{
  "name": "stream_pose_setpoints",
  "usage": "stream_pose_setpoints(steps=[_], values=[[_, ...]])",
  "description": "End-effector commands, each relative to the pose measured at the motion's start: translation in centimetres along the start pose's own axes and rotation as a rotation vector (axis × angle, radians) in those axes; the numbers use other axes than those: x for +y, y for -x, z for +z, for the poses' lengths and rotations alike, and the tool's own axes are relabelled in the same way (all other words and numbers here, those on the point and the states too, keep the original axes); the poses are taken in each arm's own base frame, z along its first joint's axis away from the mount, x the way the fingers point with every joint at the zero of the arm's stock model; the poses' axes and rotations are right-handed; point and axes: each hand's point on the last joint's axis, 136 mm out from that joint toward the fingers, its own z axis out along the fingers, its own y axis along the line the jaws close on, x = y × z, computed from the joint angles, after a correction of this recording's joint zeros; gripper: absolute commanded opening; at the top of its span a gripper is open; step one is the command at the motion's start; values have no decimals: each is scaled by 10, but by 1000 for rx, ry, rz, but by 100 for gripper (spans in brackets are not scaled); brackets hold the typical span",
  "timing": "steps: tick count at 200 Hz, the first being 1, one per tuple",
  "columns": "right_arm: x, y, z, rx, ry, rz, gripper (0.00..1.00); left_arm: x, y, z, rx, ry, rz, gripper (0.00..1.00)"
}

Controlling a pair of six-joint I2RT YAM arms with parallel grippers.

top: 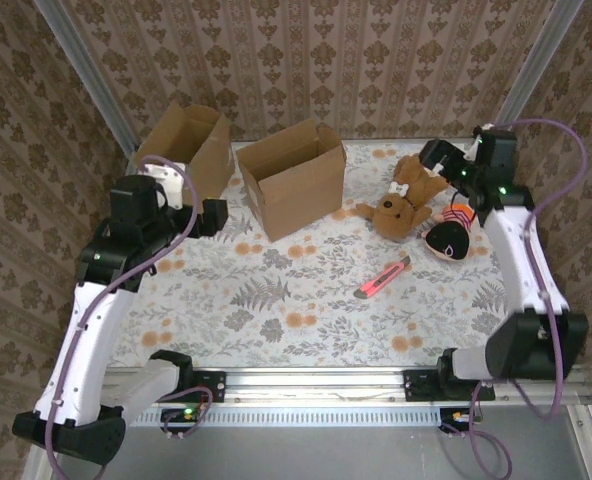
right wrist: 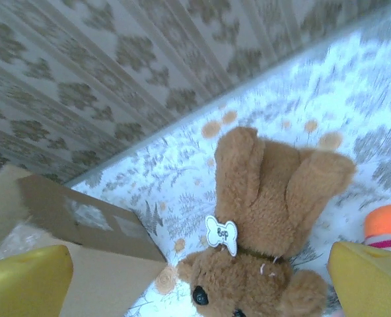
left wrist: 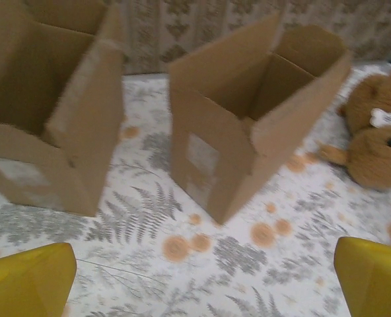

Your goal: Unpack the express box

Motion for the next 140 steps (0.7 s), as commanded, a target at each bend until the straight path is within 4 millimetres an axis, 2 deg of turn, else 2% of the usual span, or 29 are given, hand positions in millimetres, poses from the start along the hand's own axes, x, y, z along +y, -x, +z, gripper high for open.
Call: stream_pose_setpoints(steps=[1, 16, 27, 36, 63, 84, 95, 125, 140], values=[[-13, 6, -29, -127, -59, -136, 100, 33, 4, 4, -74, 152, 28, 100], [-12, 2, -43, -195, -36, -224, 100, 48, -2, 11, -96, 208, 16, 100], [-11, -9, -48, -223, -6, -308, 100, 58, -11, 20, -95, 244, -5, 100], [-11, -16, -53, -253, 2, -368, 100, 65, -32, 34, -76, 261, -1, 100], [-23, -39, -59, -353, 14, -423, 100, 81, -52, 58, -292, 304, 74, 100], [-40, -59, -49, -326, -15, -407, 100, 109, -70, 59, -436, 425, 46, 99], [-48, -71, -40, -306, -27, -407, 100, 123, -82, 64, -435, 470, 37, 98], [-67, -104, -21, -309, -31, -420, 100, 143, -111, 87, -412, 499, 80, 98], [-72, -111, -18, -333, -34, -425, 100, 152, -125, 101, -395, 492, 78, 98]])
